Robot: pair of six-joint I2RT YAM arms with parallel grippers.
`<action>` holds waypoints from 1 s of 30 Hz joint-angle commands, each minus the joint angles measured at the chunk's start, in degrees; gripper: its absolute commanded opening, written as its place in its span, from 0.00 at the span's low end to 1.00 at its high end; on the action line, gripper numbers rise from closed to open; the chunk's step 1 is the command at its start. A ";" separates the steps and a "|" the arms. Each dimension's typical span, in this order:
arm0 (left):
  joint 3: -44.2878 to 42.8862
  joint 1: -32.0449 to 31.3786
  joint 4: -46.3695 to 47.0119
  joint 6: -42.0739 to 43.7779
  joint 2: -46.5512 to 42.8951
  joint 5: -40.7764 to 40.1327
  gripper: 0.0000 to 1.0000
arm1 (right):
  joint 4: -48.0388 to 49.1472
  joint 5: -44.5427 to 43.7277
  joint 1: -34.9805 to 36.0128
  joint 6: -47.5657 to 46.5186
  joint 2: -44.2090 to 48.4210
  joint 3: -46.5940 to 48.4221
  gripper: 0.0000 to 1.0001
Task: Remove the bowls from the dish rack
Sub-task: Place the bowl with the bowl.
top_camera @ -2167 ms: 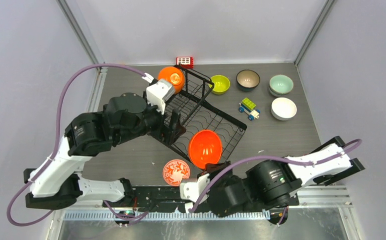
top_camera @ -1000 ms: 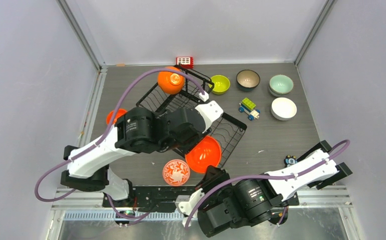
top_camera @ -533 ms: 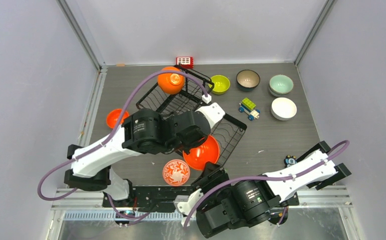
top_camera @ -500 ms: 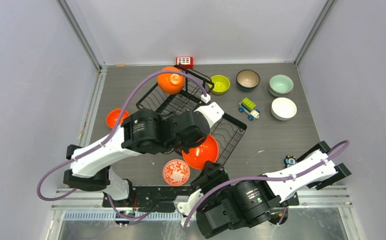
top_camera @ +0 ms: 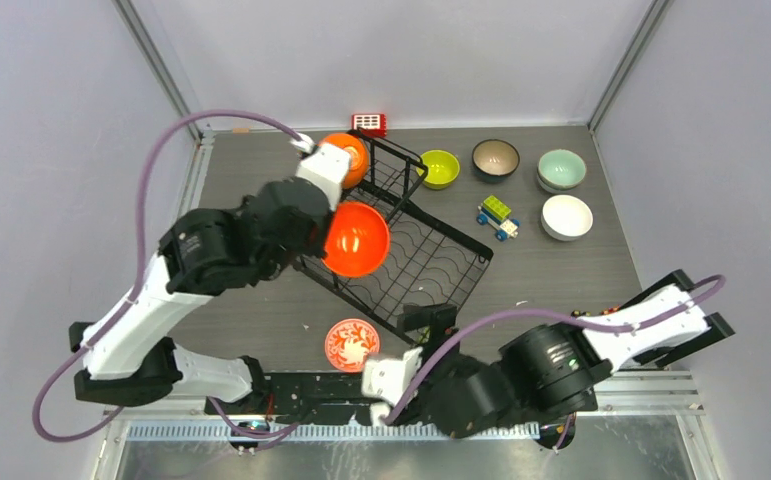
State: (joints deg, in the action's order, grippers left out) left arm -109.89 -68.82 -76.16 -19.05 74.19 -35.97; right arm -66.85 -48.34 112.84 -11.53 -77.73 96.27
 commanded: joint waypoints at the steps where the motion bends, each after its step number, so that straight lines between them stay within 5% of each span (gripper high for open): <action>1: 0.68 9.39 12.86 1.51 -4.30 0.39 0.00 | 23.80 5.58 -6.01 4.76 10.89 -9.15 1.00; 7: -0.85 16.52 17.52 4.04 -5.11 -1.97 0.00 | 44.26 10.81 -15.95 12.26 21.86 -21.58 1.00; 13: 2.32 27.38 21.87 5.29 -5.91 -4.60 0.00 | 47.71 3.11 -21.21 23.23 27.25 -28.06 1.00; 24: 19.96 62.97 29.55 -14.75 -9.28 17.70 0.00 | 45.43 -0.99 -21.65 37.71 46.36 -43.28 1.00; 30: 29.76 74.47 35.31 -23.31 -12.65 19.44 0.00 | 43.50 -0.11 -21.75 43.34 51.27 -49.99 1.00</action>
State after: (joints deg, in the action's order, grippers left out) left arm -82.89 0.84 -49.95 -33.95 65.52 -20.01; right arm -22.92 -47.53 91.26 25.41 -27.46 49.80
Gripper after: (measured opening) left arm 0.039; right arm 0.996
